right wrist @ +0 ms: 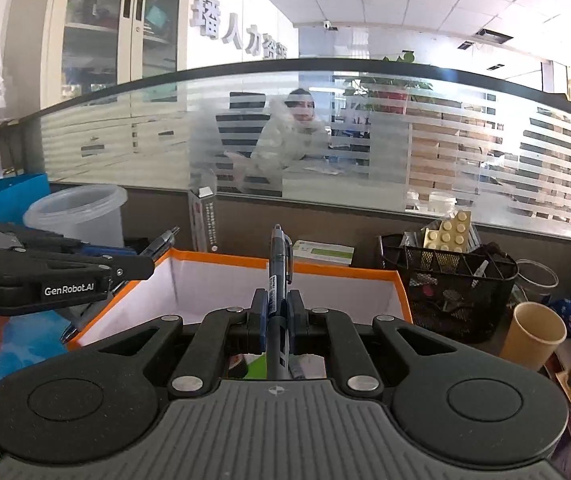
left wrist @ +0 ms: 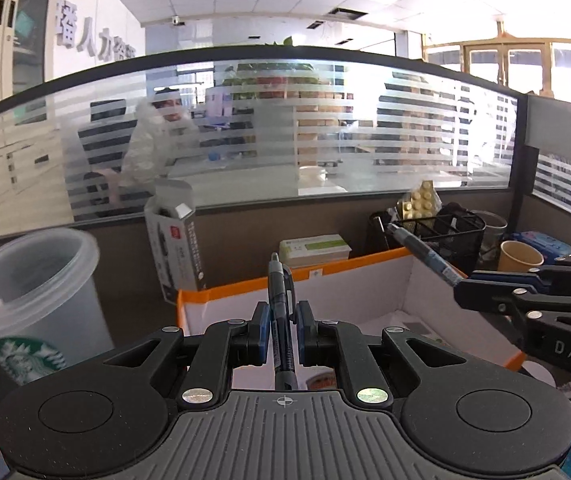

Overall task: Organize rigid objects
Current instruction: 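Lift and carry both pens over the orange box with both tools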

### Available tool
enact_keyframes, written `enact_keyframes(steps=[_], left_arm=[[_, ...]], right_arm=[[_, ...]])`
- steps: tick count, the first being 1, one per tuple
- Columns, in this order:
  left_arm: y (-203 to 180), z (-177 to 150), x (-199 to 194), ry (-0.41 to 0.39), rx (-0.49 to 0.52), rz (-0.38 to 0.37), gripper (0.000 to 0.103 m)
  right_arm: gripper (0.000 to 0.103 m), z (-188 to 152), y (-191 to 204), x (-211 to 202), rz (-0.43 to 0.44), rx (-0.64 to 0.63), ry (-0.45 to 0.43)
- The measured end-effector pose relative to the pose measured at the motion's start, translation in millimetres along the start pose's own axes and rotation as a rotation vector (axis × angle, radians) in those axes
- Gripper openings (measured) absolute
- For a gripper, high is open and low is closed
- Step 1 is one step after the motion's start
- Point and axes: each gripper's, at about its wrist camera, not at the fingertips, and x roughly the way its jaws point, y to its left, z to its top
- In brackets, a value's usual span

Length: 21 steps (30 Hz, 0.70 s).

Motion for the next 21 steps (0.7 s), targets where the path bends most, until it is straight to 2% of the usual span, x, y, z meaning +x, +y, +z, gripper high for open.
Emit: enact_keyframes(steps=[10,16,21], left_arm=[[8.0,-10.7,38.1,0.101,-0.009,-0.007,0.012],[4.0,-17.8,53.3,0.160,0.004,-0.026,0.012],[-0.9,-18.2,59.0,0.178,0.020,-0.025,0.012]], right_arm=[[0.009,-13.3,-9.4,48.8,0.036,0.037,0.112],[0.009,-21.4,-9.4,64.5,0.047,0.050,0.163],[0.009,-25.9,-10.5,71.2,0.040,0.046,0.188]])
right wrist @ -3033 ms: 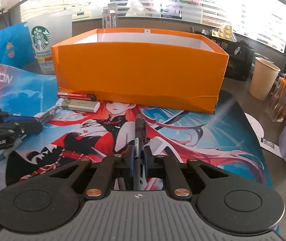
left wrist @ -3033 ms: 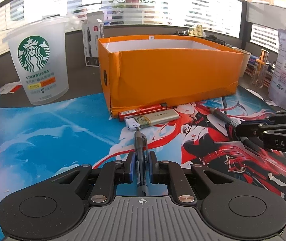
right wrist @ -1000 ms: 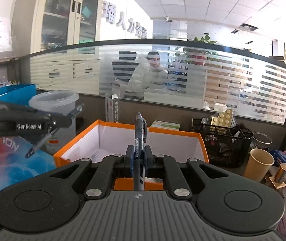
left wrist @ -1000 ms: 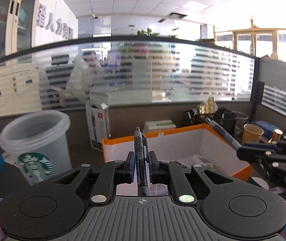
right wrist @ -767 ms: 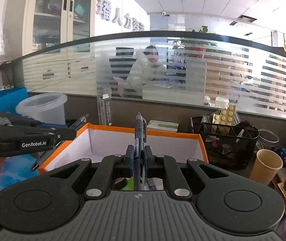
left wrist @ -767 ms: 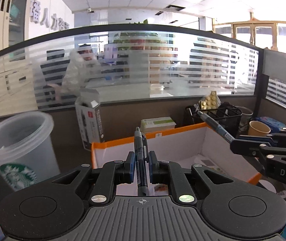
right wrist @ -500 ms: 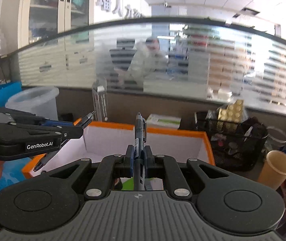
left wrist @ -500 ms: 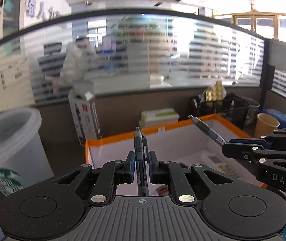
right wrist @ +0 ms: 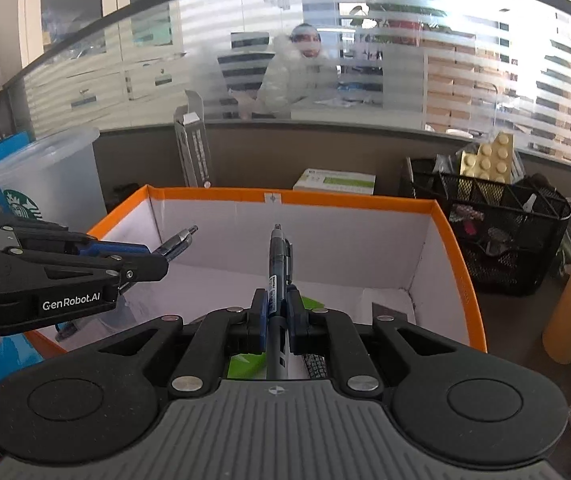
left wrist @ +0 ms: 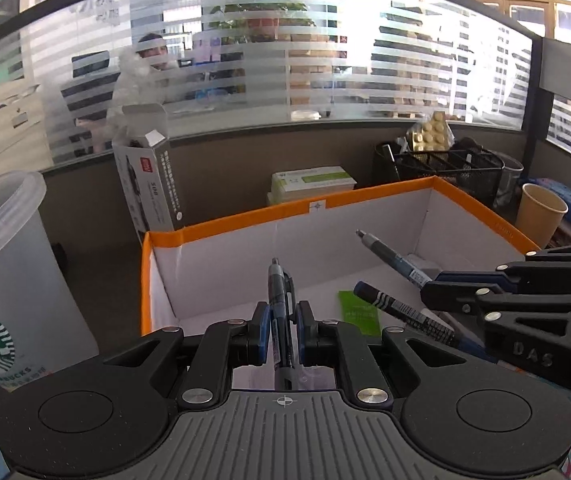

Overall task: Organize rigid objects
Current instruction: 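Lift and carry both pens over the orange box with both tools, then lower both pens into the box and open both tools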

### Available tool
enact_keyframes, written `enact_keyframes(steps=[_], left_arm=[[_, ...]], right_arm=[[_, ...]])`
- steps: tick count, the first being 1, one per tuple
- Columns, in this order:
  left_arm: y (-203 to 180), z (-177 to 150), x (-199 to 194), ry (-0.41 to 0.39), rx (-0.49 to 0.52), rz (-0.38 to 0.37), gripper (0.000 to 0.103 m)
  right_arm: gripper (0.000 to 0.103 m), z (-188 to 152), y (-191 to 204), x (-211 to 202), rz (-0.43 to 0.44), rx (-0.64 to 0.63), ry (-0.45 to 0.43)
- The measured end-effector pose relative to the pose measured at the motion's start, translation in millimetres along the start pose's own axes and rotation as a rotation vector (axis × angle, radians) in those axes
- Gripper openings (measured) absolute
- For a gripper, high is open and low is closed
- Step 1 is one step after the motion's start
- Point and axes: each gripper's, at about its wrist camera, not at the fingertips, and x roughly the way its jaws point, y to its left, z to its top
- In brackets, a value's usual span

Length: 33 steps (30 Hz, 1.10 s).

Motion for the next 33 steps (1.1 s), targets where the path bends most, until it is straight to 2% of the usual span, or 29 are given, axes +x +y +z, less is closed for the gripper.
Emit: enact_keyframes(steps=[8,16,28,33], left_arm=[[-15.3,10.0,9.5,0.028,0.050,-0.014,0.012],[-46.6,16.6,9.8,0.031,0.090,-0.054,0.012],[-63.0,12.2,34.8,0.129,0.115,-0.035,0.012],[-62.6,9.2,38.9,0.143,0.117,-0.026,0.012]], right_arm=[[0.009,1.0,-2.7,15.1,-0.024,-0.029,0.043],[0.009,-1.0,-11.0,8.9,-0.051,-0.018,0.020],[0.009,-8.5,-29.0,8.7,-0.099,0.002,0.028],[0.008,-10.3,-29.2,8.8,-0.104,-0.004,0.024]])
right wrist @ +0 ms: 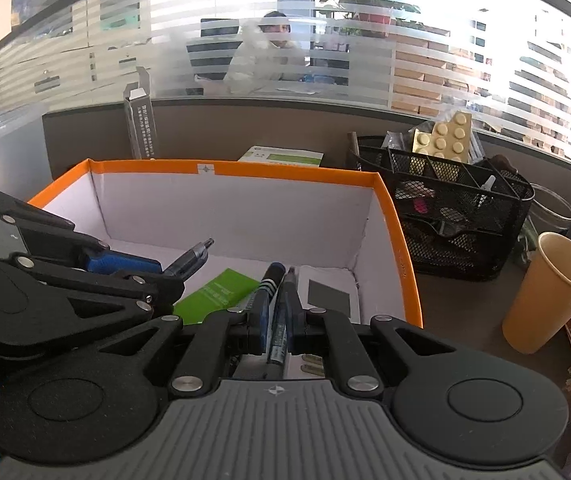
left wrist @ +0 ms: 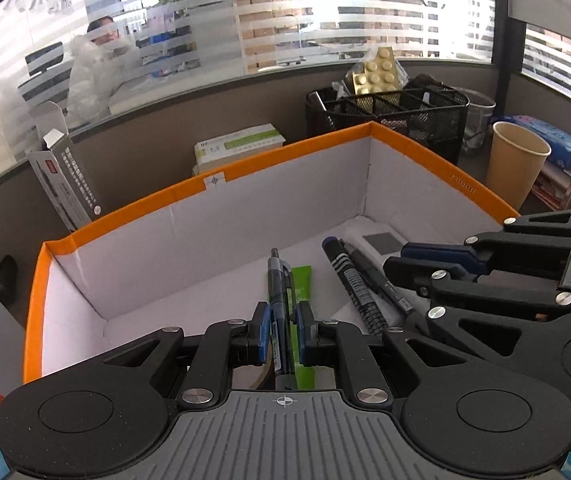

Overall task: Organize rigid objects
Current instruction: 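Lower both pens into the box and open both tools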

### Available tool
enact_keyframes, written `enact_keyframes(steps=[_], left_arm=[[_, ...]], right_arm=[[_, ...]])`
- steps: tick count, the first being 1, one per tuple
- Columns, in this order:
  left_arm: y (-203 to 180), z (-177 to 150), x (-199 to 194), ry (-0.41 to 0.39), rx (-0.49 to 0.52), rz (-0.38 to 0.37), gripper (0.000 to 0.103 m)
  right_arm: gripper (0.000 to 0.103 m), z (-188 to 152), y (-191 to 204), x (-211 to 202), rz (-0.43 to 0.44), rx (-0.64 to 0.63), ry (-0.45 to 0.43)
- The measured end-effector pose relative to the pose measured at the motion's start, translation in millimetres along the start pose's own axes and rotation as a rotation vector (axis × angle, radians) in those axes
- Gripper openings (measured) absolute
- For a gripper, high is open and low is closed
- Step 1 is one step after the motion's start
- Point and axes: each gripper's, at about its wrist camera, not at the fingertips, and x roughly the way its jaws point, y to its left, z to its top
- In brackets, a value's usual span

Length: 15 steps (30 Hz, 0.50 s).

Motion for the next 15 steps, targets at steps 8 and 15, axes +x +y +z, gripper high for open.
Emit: enact_keyframes(steps=[8,15], left_arm=[[-0.9,0.3,3.9,0.011,0.003,0.016,0.012],[-3.6,0.5,1.0,0.004,0.011,0.039,0.019]], right_arm=[[0.008,-1.0,-0.6,-0.1,0.001,0.002,-0.004],[0.008,-2.4,-2.5,-5.0,0.008,0.016,-0.020]])
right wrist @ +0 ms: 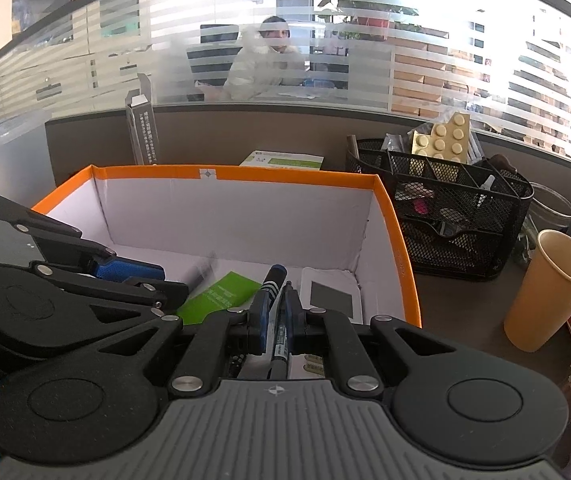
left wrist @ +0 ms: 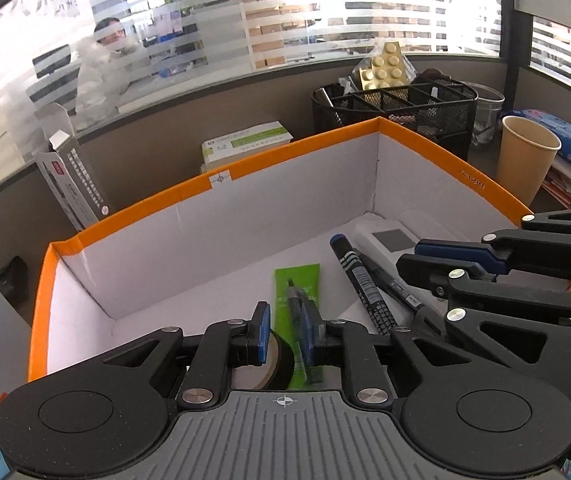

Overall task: Organize rigid objects
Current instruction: 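Lower both pens into the box and open both tools, then move both tools back toward the red lighter and USB stick on the mat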

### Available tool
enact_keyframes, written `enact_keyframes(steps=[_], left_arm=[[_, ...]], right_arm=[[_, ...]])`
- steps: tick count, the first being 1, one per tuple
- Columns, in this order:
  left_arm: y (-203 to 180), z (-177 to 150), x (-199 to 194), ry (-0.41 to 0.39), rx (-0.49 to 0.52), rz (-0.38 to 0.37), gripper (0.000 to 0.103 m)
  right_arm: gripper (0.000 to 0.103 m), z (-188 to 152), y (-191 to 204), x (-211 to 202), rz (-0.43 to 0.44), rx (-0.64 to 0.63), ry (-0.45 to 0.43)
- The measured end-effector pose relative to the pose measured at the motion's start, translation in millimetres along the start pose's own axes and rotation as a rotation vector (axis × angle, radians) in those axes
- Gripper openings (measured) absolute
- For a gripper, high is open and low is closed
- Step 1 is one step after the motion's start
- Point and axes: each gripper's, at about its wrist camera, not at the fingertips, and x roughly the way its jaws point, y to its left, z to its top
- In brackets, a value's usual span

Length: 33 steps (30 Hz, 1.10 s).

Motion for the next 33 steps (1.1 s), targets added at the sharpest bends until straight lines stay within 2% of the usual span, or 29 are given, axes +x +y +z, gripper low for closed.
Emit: enact_keyframes(steps=[1,3,5,10,12,18,22,24,27,29,33], left_arm=[[-0.3,-0.4,-0.9,-0.003,-0.001,0.000,0.023],[0.2,-1.6,-4.2,-0.013,-0.007,-0.006,0.044],[0.5,-2.7,-10.9,-0.037,-0.009,0.001,0.052],[-3.5,-0.2,-31.5,-0.096,0.028,0.024,0.057],[-1.6,-0.1,-38.7,-0.111,0.026,0.030,0.065],[13.1,-14.3,-74.0,-0.196,0.012,0.032,0.079],[39.6,-31.2,-103.2,-0.258,-0.041,0.051,0.080],[56.9,-42.3,-120.3,-0.299,-0.084,0.070,0.089],[83.8,-65.4,-142.2,-0.358,-0.146,0.115,0.097],[103.1,-82.9,-147.8,-0.360,-0.204,0.166,0.097],[132.7,-111.6,-140.3,-0.299,-0.291,0.207,0.098]], right_arm=[[0.008,-0.2,0.2,-2.5,-0.002,0.002,-0.005],[0.008,-0.8,-0.3,-7.4,-0.007,0.008,-0.016],[0.008,-1.9,-0.8,-13.3,-0.012,0.012,-0.028],[0.008,-2.4,0.3,-28.7,-0.024,0.018,-0.057],[0.008,-1.9,1.4,-35.5,-0.027,0.021,-0.070],[0.010,-6.8,15.2,-66.3,-0.018,0.014,-0.137],[0.010,-15.1,35.8,-89.6,0.032,-0.008,-0.167],[0.012,-21.9,50.7,-102.9,0.063,-0.046,-0.172],[0.024,-40.0,72.8,-115.8,0.156,-0.084,-0.140],[0.034,-54.1,86.2,-109.7,0.225,-0.094,-0.078],[0.035,-73.2,104.7,-76.5,0.268,-0.091,0.051]])
